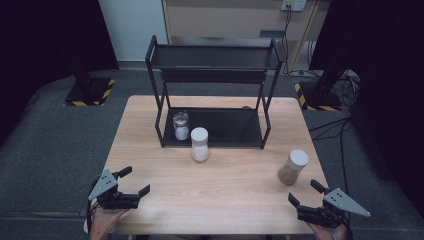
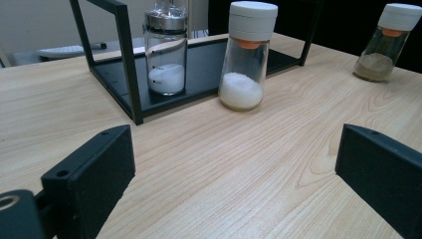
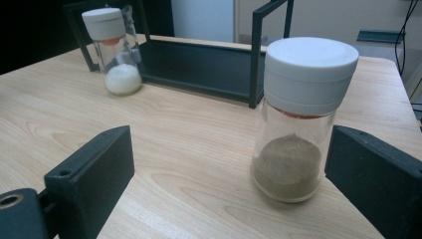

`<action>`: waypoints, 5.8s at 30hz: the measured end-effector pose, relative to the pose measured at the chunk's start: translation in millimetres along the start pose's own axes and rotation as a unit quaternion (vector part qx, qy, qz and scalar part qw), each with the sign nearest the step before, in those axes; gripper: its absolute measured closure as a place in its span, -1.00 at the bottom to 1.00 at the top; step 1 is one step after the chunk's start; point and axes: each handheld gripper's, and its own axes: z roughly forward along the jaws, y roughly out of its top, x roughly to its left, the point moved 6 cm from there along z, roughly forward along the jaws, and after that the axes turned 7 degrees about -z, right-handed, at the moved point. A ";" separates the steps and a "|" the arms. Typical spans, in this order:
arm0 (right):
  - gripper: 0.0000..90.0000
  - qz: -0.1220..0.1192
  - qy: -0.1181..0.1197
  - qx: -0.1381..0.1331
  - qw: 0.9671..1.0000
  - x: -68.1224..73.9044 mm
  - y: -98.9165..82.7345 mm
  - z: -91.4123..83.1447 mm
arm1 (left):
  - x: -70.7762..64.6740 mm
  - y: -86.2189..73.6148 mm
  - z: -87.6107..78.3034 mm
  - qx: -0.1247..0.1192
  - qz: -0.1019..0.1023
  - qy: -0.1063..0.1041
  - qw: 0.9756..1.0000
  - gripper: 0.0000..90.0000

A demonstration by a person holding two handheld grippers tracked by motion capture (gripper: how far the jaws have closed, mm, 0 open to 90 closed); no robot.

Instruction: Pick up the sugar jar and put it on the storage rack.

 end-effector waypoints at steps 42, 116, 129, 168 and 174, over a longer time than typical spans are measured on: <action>-0.86 -0.023 0.153 0.003 0.988 26.5 105.9 129.6 | 0.8 0.5 2.7 0.017 -0.003 -0.003 1.000 -0.97; -0.26 -0.057 0.171 0.023 0.983 97.6 122.3 300.5 | 2.3 -0.4 4.5 0.018 -0.004 -0.011 1.000 -0.97; -0.26 -0.061 0.151 0.022 0.986 87.8 149.5 309.2 | 2.7 -0.4 4.3 0.018 -0.006 -0.012 1.000 -0.97; -0.26 -0.039 0.081 0.051 0.995 65.3 145.2 350.4 | 3.7 -1.0 4.3 0.017 -0.005 -0.014 1.000 -0.97; -0.26 -0.039 0.078 0.052 0.995 65.4 141.2 352.0 | 3.6 -1.0 4.0 0.016 -0.005 -0.013 1.000 -0.97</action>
